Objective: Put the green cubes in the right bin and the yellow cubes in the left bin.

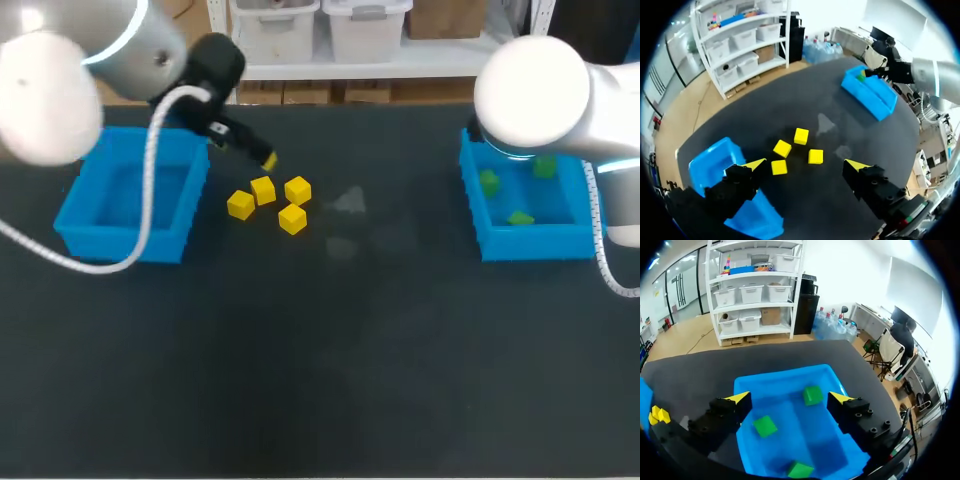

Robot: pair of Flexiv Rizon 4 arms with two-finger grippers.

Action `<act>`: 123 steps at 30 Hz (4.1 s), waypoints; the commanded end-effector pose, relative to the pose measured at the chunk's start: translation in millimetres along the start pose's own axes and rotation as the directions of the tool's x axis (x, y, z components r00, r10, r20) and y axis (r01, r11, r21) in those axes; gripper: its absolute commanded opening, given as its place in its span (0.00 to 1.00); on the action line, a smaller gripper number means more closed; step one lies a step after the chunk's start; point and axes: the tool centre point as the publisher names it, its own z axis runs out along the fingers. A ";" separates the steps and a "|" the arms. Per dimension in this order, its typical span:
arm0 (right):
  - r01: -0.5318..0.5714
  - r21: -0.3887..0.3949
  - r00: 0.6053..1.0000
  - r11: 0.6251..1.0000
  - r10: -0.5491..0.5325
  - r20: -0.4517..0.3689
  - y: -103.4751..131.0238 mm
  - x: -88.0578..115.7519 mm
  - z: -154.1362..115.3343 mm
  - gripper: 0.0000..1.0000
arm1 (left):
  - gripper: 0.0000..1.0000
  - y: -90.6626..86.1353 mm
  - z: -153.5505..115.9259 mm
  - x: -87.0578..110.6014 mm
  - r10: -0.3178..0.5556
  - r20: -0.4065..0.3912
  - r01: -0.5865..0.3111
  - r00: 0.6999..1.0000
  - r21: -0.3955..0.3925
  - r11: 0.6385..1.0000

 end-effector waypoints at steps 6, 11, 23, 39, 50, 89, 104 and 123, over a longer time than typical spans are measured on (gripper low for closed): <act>0.000 0.001 1.000 1.000 0.000 0.000 0.3 -0.1 0.4 1.00 | 1.00 -1.9 60.4 -11.2 -0.011 -0.222 0.014 0.975 0.012 1.000; 0.000 0.001 1.000 1.000 0.000 0.000 0.3 -0.1 0.4 1.00 | 1.00 -6.9 76.8 -4.8 0.000 -0.263 0.006 0.965 0.020 1.000; 0.000 0.001 1.000 1.000 0.000 0.000 0.3 -0.1 0.4 1.00 | 1.00 -13.4 95.0 3.0 0.002 -0.310 0.007 0.951 0.029 1.000; 0.000 0.001 1.000 1.000 0.000 0.000 0.3 -0.1 0.4 1.00 | 1.00 -36.9 112.2 14.3 0.074 -0.383 -0.063 0.921 0.041 0.997; 0.000 0.001 1.000 1.000 0.000 0.000 0.3 -0.1 0.4 1.00 | 1.00 -32.8 126.4 18.6 0.090 -0.424 -0.105 0.901 -0.012 0.994; 0.000 0.001 1.000 1.000 0.000 0.000 0.3 -0.1 0.4 1.00 | 0.00 11.4 48.0 22.1 0.077 -0.326 -0.158 0.942 -0.230 0.960; 0.000 0.001 1.000 1.000 0.000 0.000 0.3 -0.1 0.4 1.00 | 0.00 114.3 -35.2 74.9 -0.318 -0.099 0.249 0.943 -0.424 0.871; 0.000 0.001 1.000 1.000 0.000 0.000 0.3 -0.1 0.4 1.00 | 1.00 119.1 -34.7 95.5 -0.385 -0.103 0.307 0.917 -0.435 0.846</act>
